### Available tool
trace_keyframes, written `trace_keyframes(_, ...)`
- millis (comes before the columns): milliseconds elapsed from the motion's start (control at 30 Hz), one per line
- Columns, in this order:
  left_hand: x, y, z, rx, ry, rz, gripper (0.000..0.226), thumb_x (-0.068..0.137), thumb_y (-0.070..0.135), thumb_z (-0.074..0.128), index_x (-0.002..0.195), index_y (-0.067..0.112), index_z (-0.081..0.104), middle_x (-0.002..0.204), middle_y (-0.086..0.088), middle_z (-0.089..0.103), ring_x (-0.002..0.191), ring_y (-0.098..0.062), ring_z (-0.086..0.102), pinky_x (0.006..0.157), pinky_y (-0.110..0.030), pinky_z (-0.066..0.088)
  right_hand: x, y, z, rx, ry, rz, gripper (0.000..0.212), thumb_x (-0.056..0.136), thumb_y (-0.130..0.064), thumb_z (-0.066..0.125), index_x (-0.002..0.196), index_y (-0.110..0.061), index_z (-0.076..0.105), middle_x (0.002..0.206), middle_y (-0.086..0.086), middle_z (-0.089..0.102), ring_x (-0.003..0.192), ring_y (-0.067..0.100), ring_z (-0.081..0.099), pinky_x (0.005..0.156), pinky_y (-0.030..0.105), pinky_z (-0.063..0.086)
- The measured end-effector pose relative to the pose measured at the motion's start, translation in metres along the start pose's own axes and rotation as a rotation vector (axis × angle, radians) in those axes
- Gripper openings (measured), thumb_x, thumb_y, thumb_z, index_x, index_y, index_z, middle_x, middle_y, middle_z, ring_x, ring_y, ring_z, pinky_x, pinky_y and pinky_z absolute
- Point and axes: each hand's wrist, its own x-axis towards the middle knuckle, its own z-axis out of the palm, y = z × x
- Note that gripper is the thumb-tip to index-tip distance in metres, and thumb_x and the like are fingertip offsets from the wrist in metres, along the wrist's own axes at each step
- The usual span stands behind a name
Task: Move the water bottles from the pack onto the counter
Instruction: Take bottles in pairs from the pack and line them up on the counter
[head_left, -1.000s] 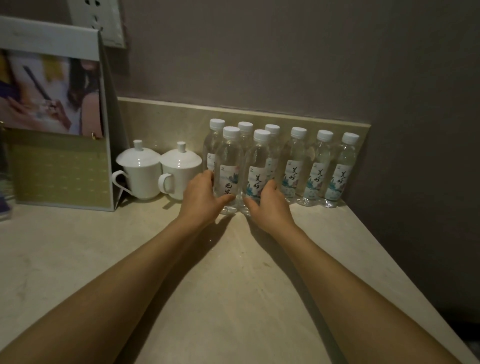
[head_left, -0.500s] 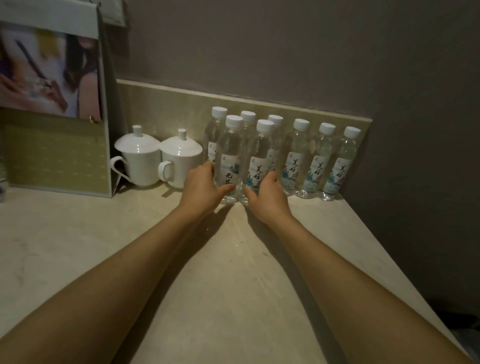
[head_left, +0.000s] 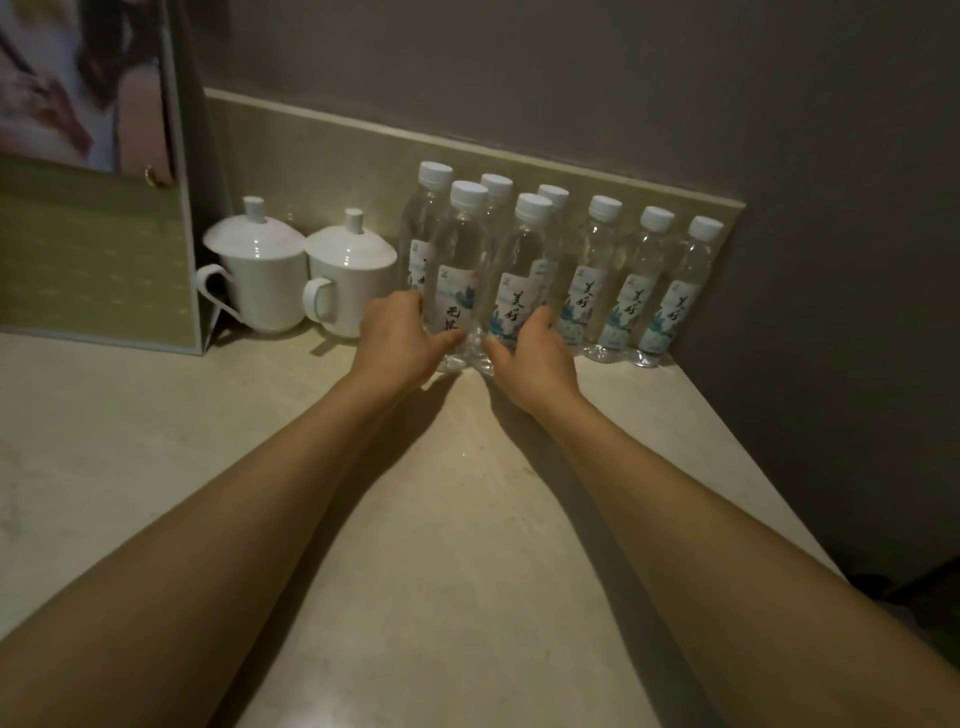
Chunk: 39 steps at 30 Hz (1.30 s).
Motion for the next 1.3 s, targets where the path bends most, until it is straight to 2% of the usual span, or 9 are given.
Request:
trace_keyframes(200, 0.004, 0.006, -0.004, 0.117, -0.065, -0.042, 0.041, 0.081, 0.031, 0.075, 0.115, 0.01, 0.066, 0.114, -0.01, 0.071, 0.105, -0.024, 0.067, 0.091, -0.041, 0.056, 0.001, 0.0, -0.001, -0.007, -0.014, 0.001, 0.059, 0.093, -0.04, 0.056, 0.133, -0.004, 0.032, 0.136, 0.018, 0.051, 0.121, 0.038, 0.053, 0.096, 0.048, 0.047)
trace_keyframes(367, -0.005, 0.014, -0.009, 0.178, -0.144, -0.107, 0.039, 0.082, 0.039, 0.072, 0.111, 0.013, 0.068, 0.106, -0.007, 0.071, 0.085, -0.018, 0.065, 0.065, -0.025, 0.051, -0.003, 0.008, -0.014, -0.033, -0.129, -0.01, 0.065, 0.091, -0.047, 0.057, 0.135, -0.003, 0.039, 0.131, 0.015, 0.055, 0.118, 0.036, 0.054, 0.095, 0.048, 0.049)
trace_keyframes(433, -0.015, 0.019, -0.01, 0.209, -0.135, -0.105, 0.038, 0.083, 0.041, 0.071, 0.11, 0.016, 0.069, 0.102, -0.004, 0.071, 0.079, -0.015, 0.062, 0.056, -0.02, 0.045, -0.006, 0.015, -0.028, -0.023, -0.124, -0.059, 0.053, 0.09, -0.043, 0.06, 0.127, -0.008, 0.05, 0.124, 0.011, 0.06, 0.11, 0.033, 0.059, 0.092, 0.047, 0.051)
trace_keyframes(533, -0.027, 0.042, -0.007, 0.264, -0.127, -0.134, 0.029, 0.086, 0.041, 0.068, 0.097, 0.014, 0.068, 0.087, -0.002, 0.072, 0.071, -0.014, 0.067, 0.054, -0.023, 0.051, -0.011, 0.03, -0.059, 0.047, -0.072, -0.081, 0.032, 0.09, -0.036, 0.061, 0.108, -0.01, 0.058, 0.105, 0.009, 0.065, 0.091, 0.028, 0.063, 0.082, 0.047, 0.056)
trace_keyframes(600, -0.036, 0.066, -0.002, 0.242, -0.128, -0.129, 0.022, 0.088, 0.039, 0.066, 0.084, 0.017, 0.065, 0.075, -0.002, 0.07, 0.064, -0.013, 0.069, 0.051, -0.025, 0.054, -0.017, 0.044, -0.079, 0.062, -0.026, -0.102, 0.031, 0.09, -0.034, 0.059, 0.107, -0.008, 0.058, 0.104, 0.011, 0.064, 0.087, 0.028, 0.063, 0.075, 0.043, 0.055)
trace_keyframes(733, -0.058, 0.125, 0.028, 0.142, -0.12, -0.065, 0.032, 0.09, 0.035, 0.064, 0.069, 0.012, 0.069, 0.065, -0.005, 0.072, 0.065, -0.018, 0.072, 0.072, -0.038, 0.062, -0.035, 0.081, -0.123, 0.072, 0.021, -0.135, 0.041, 0.088, -0.038, 0.057, 0.118, -0.01, 0.058, 0.115, 0.013, 0.063, 0.104, 0.033, 0.061, 0.084, 0.039, 0.051)
trace_keyframes(800, -0.073, 0.157, 0.052, 0.1, -0.129, -0.046, 0.036, 0.09, 0.036, 0.063, 0.069, 0.008, 0.071, 0.064, -0.006, 0.073, 0.064, -0.018, 0.072, 0.073, -0.038, 0.062, -0.045, 0.107, -0.148, 0.114, 0.047, -0.122, 0.039, 0.087, -0.037, 0.057, 0.116, -0.01, 0.06, 0.115, 0.014, 0.064, 0.107, 0.034, 0.06, 0.089, 0.04, 0.051)
trace_keyframes(1100, -0.155, 0.28, 0.191, -0.028, -0.252, 0.075, 0.039, 0.091, 0.033, 0.055, 0.067, 0.008, 0.073, 0.063, -0.007, 0.073, 0.068, -0.021, 0.073, 0.076, -0.039, 0.061, -0.099, 0.262, -0.254, 0.252, 0.263, -0.063, 0.025, 0.088, -0.034, 0.061, 0.104, -0.016, 0.067, 0.089, -0.003, 0.066, 0.096, 0.02, 0.065, 0.082, 0.025, 0.047)
trace_keyframes(1300, -0.215, 0.359, 0.301, -0.084, -0.479, 0.141, 0.033, 0.09, 0.035, 0.053, 0.071, 0.014, 0.07, 0.067, -0.002, 0.074, 0.07, -0.021, 0.073, 0.079, -0.04, 0.06, -0.148, 0.379, -0.313, 0.313, 0.361, 0.094, 0.008, 0.088, -0.031, 0.059, 0.093, -0.025, 0.062, 0.087, 0.001, 0.072, 0.089, 0.025, 0.068, 0.084, 0.045, 0.056)
